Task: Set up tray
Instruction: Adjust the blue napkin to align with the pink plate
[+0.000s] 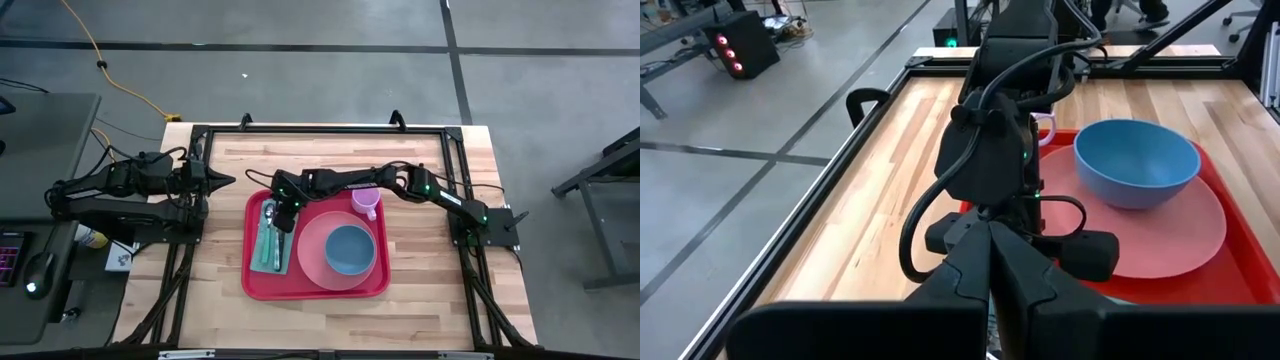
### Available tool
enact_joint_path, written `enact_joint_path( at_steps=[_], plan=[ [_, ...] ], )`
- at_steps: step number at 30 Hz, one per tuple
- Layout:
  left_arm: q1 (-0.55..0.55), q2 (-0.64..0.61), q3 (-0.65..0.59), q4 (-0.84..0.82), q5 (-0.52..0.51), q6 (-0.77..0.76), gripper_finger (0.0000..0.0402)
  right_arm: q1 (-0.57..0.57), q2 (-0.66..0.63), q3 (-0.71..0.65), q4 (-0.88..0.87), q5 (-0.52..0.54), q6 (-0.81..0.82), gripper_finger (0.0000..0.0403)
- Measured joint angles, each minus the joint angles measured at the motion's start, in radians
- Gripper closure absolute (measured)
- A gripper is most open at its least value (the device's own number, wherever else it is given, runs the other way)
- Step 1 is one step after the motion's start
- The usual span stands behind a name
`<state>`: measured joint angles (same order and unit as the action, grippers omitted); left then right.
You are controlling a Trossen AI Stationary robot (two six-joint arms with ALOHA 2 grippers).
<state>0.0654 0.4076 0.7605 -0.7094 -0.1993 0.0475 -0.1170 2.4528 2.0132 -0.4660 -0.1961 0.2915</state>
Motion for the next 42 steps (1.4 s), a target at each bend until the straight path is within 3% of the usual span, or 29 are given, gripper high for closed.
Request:
enact_joint_path(
  at_steps=[12, 19, 23, 27, 30, 42],
  plan=[
    [0.000, 0.000, 0.000, 0.000, 0.000, 0.000, 0.0364, -0.007, -0.005, 0.072, -0.042, 0.016, -0.030, 0.0403],
    [0.000, 0.000, 0.000, -0.003, 0.000, 0.000, 0.0364, -0.022, -0.006, 0.143, -0.227, 0.117, -0.086, 0.0403],
    [0.000, 0.000, 0.000, -0.029, 0.000, 0.000, 0.0364, -0.042, -0.006, 0.206, -0.359, 0.090, -0.103, 0.0403],
    [0.000, 0.000, 0.000, -0.053, 0.000, 0.000, 0.0364, -0.038, -0.007, 0.243, -0.446, -0.050, -0.062, 0.0403],
    [0.000, 0.000, 0.000, -0.048, -0.001, 0.000, 0.0364, 0.000, -0.007, 0.258, -0.477, -0.085, -0.060, 0.0403],
    [0.000, 0.000, 0.000, -0.049, -0.006, 0.031, 0.0364, 0.079, -0.007, 0.260, -0.447, 0.020, 0.124, 0.0403]
  ],
)
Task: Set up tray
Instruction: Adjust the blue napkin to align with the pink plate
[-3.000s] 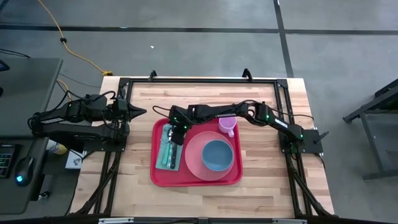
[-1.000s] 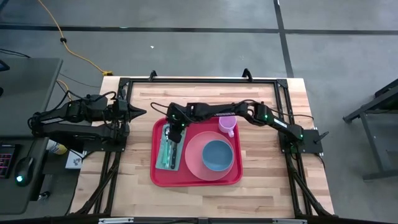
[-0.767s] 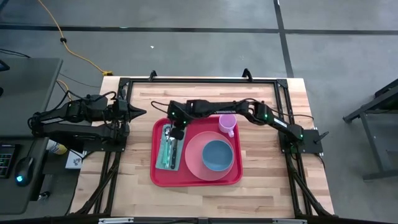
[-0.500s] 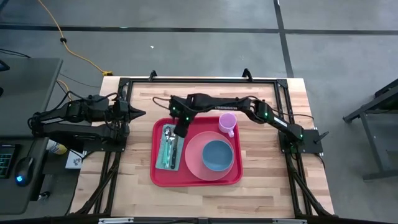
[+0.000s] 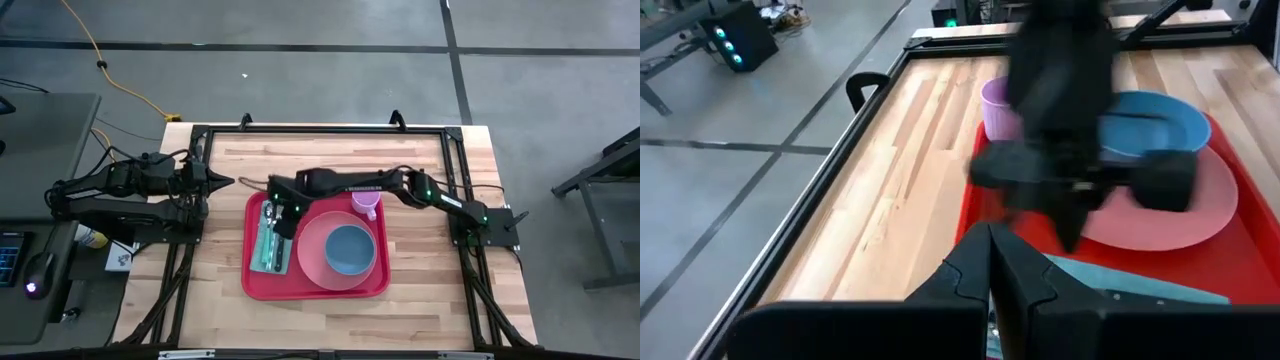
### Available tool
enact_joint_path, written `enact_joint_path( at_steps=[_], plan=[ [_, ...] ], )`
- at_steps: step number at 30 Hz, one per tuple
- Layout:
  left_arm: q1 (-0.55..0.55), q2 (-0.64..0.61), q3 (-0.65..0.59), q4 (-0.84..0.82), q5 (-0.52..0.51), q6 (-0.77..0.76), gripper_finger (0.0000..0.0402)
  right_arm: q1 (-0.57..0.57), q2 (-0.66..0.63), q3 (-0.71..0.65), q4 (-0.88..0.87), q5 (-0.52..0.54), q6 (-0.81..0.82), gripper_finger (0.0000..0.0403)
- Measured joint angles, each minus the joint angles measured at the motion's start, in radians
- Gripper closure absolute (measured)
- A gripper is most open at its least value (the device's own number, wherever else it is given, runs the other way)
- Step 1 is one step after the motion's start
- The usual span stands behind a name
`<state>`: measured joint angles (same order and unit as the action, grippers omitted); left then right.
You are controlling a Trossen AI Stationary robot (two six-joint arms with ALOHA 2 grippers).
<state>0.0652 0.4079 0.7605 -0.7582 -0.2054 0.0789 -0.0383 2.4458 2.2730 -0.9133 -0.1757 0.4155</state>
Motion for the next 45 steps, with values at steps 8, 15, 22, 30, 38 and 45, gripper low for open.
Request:
enact_joint_path(
  at_steps=[8, 15, 22, 30, 38, 45],
  plan=[
    [0.000, 0.000, 0.000, 0.000, 0.000, 0.049, 0.0364, 0.121, -0.003, 0.000, -0.011, 0.083, 0.120, 0.0403],
    [0.000, 0.001, 0.000, 0.000, 0.001, -0.019, 0.0364, 0.202, -0.011, -0.003, 0.001, 0.115, 0.187, 0.0403],
    [0.000, 0.001, 0.000, 0.010, 0.001, -0.132, 0.0364, 0.284, -0.006, -0.033, 0.092, 0.160, 0.240, 0.0403],
    [0.000, 0.001, 0.000, 0.051, -0.014, -0.181, 0.0364, 0.298, -0.004, -0.033, 0.141, 0.239, 0.246, 0.0403],
    [0.000, 0.001, 0.000, 0.078, -0.015, -0.189, 0.0364, 0.300, 0.014, -0.156, 0.245, 0.238, 0.307, 0.0403],
    [0.000, 0.001, 0.000, 0.077, -0.017, -0.189, 0.0364, 0.301, 0.006, -0.211, 0.318, 0.219, 0.321, 0.0403]
  ],
)
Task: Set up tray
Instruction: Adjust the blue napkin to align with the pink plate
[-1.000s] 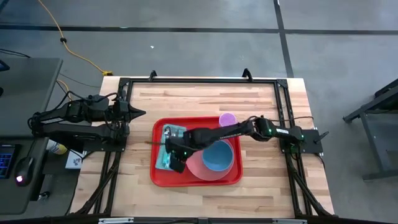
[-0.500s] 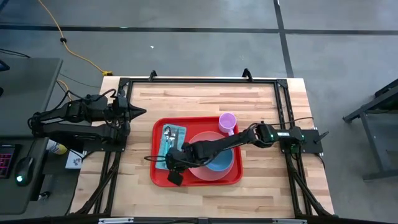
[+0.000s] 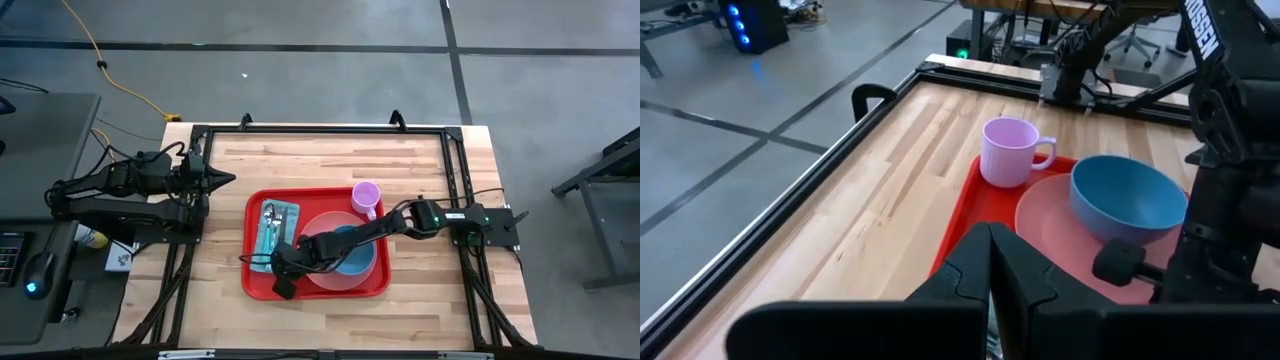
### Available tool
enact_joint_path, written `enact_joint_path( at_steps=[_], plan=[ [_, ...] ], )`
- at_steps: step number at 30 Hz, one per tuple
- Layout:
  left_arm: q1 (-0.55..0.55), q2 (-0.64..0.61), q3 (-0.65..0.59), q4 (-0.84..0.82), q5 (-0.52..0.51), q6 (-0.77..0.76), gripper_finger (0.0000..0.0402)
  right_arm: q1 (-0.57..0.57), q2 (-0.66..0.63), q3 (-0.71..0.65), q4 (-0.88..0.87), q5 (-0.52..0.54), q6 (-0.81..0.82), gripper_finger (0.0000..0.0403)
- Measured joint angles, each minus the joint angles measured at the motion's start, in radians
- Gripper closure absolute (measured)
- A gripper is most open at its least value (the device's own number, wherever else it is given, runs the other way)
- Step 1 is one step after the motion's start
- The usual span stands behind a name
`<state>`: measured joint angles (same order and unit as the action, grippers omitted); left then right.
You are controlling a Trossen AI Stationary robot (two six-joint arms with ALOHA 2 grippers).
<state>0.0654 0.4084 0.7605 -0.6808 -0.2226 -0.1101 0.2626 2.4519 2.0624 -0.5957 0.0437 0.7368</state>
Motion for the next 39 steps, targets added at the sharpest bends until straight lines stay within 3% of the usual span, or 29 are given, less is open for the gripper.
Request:
enact_joint_path(
  at_steps=[39],
  plan=[
    [0.000, 0.000, 0.000, -0.003, -0.008, 0.034, 0.0364, -0.003, 0.012, 0.000, 0.075, 0.003, 0.038, 0.0403]
  ],
)
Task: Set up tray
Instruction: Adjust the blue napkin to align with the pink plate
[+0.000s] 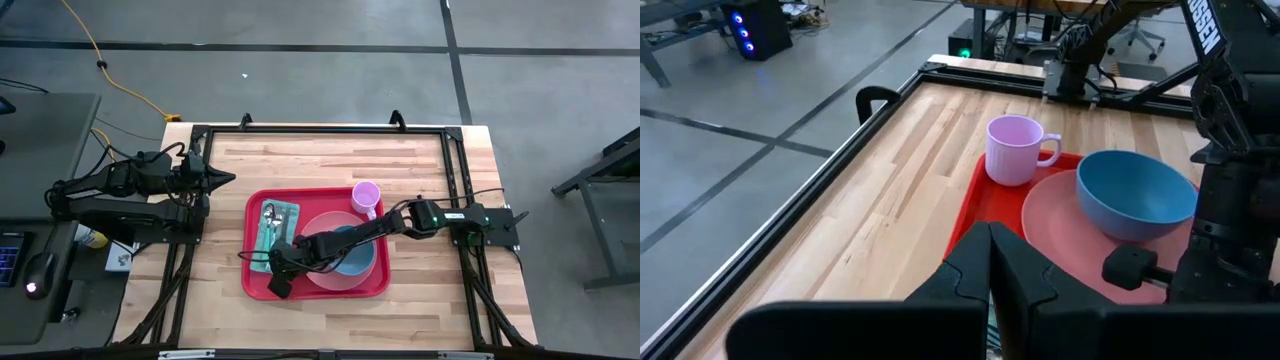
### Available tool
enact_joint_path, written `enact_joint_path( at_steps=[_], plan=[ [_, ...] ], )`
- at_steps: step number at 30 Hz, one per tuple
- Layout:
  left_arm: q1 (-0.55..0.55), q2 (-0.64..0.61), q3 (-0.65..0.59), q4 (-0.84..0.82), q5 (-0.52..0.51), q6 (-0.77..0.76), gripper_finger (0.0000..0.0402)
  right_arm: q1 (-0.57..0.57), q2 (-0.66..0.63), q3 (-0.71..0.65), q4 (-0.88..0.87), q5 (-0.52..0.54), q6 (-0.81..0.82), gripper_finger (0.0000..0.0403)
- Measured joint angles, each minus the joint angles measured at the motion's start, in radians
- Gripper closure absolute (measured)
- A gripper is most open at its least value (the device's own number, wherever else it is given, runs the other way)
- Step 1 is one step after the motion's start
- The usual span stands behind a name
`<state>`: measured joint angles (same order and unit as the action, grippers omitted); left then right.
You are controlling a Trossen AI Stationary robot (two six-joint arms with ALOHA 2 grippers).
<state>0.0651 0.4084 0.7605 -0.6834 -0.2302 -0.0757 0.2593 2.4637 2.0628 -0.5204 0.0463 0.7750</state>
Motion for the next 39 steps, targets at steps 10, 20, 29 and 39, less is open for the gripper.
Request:
enact_joint_path(
  at_steps=[10, 20, 29, 39],
  plan=[
    [0.000, 0.000, 0.000, 0.000, 0.000, 0.000, 0.0364, 0.004, 0.001, 0.000, -0.007, 0.001, 0.011, 0.0403],
    [0.000, 0.000, 0.000, 0.000, 0.001, 0.000, 0.0364, 0.009, 0.002, 0.008, -0.021, 0.001, 0.011, 0.0403],
    [0.000, 0.000, 0.000, 0.000, 0.001, 0.000, 0.0364, 0.009, 0.002, 0.019, -0.021, 0.012, -0.001, 0.0403],
    [0.000, 0.000, 0.000, 0.000, 0.001, 0.000, 0.0364, 0.003, 0.002, 0.015, -0.056, 0.018, -0.022, 0.0403]
  ],
)
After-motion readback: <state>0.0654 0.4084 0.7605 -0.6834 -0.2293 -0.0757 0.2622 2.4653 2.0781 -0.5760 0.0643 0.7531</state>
